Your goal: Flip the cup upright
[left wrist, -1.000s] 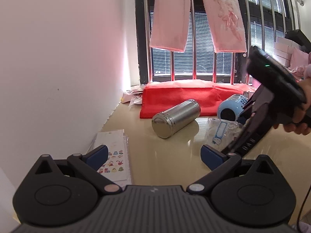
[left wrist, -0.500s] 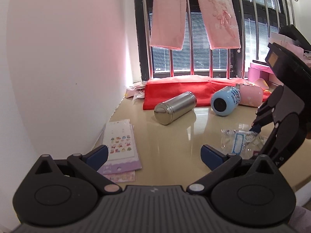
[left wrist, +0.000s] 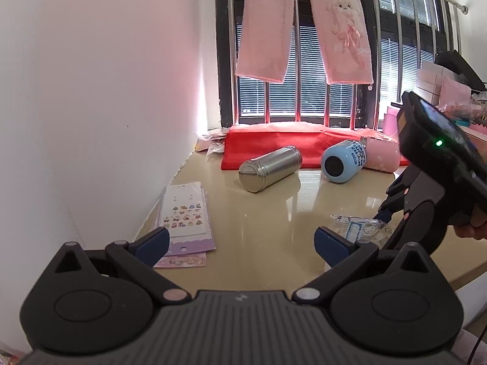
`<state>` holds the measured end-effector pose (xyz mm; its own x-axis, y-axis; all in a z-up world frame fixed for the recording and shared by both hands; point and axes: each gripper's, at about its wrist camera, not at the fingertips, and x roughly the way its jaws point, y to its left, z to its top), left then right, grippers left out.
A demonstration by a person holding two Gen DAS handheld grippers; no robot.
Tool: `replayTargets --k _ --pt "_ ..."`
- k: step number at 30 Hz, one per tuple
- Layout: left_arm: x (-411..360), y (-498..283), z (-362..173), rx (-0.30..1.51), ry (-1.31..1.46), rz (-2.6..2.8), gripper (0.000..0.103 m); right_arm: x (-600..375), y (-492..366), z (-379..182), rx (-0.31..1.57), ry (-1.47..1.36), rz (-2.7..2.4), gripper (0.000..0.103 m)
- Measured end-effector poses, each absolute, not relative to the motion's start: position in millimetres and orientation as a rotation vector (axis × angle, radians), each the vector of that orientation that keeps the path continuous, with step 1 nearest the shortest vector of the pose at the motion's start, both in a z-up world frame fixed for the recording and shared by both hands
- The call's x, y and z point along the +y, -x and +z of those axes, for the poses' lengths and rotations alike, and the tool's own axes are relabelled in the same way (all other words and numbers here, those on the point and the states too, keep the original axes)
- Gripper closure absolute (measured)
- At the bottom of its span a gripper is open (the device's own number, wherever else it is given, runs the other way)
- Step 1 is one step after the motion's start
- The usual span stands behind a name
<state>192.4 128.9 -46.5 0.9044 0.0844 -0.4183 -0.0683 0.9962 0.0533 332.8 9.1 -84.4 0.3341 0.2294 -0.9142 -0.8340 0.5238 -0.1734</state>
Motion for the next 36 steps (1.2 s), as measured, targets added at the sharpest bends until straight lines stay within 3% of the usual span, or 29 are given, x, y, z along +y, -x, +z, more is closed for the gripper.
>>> replayTargets --k 3,5,14,28,36 --pt "126 -190 -45 0.438 -0.037 0.081 0.0 8 -338 -90 1.012 0.701 0.762 0.032" --pt "125 -188 -44 0.438 -0.041 0.079 0.0 5 -342 -89 1.016 0.672 0.746 0.012" --pt "111 -188 -39 0.454 -0.062 0.067 0.0 -29 -326 -67 0.959 0.537 0.777 0.0" --pt "39 -197 -28 0.504 -0.106 0.029 0.0 -152 -296 -43 0.762 0.225 0.645 0.0" --pt "12 -234 -35 0.688 0.018 0.096 0.0 -201 -296 -51 0.635 0.136 0.464 0.0"
